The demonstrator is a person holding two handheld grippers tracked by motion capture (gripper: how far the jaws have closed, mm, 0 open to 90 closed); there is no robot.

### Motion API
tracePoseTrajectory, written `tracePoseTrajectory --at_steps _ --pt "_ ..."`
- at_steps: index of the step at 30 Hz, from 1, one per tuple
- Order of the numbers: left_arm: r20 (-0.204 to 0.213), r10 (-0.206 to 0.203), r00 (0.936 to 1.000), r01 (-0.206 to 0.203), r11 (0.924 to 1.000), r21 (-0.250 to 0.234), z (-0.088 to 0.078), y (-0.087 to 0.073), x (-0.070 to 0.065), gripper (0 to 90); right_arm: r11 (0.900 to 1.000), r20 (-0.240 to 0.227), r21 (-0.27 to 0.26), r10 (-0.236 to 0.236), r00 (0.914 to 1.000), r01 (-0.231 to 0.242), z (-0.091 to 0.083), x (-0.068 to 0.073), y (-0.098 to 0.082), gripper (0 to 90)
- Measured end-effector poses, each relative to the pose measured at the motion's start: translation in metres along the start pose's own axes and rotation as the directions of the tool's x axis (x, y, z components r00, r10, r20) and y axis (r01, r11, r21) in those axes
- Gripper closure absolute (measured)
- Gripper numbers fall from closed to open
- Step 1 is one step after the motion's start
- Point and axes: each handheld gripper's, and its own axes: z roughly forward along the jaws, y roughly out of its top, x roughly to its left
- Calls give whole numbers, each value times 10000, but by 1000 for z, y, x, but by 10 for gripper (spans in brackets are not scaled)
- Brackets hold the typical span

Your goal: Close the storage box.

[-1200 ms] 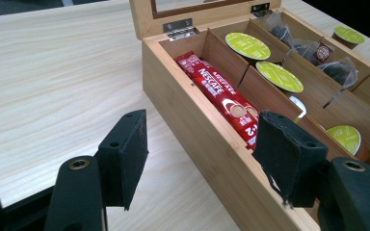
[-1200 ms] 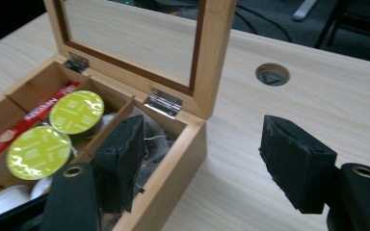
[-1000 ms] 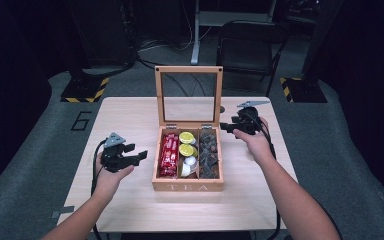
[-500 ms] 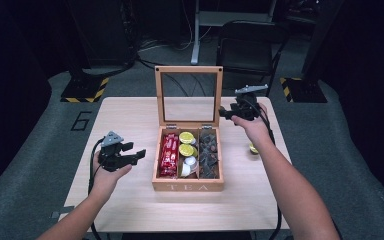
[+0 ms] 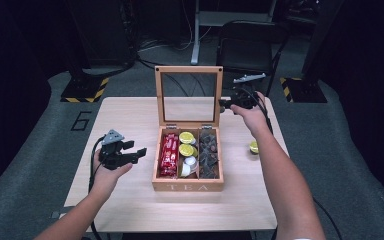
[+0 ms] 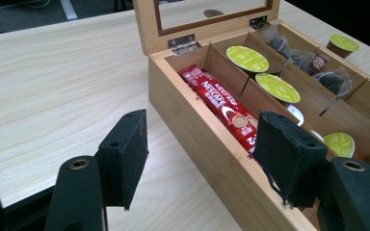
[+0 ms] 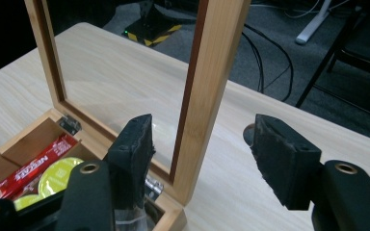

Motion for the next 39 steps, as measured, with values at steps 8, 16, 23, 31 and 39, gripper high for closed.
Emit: tracePoseTrajectory --at_steps 8,16,23,31,39 --pt "41 174 9998 -174 9998 -16 -3 3 -3 363 10000 53 63 11 10000 -11 17 -5 2 378" --pt "86 190 9998 -190 9998 6 -3 4 -5 363 10000 21 56 -1 10000 0 29 -9 2 376" --pt "75 199 9998 -199 9998 -16 -4 3 -6 363 10000 -70 -7 14 10000 -14 38 -4 4 371" --pt "73 130 9999 -130 9999 -13 -6 0 -7 363 10000 -315 -57 -76 9995 74 48 5 9 373" --pt "5 38 10000 -38 10000 -6 -7 -3 -4 363 9999 -211 -122 -64 9998 62 48 6 10 398"
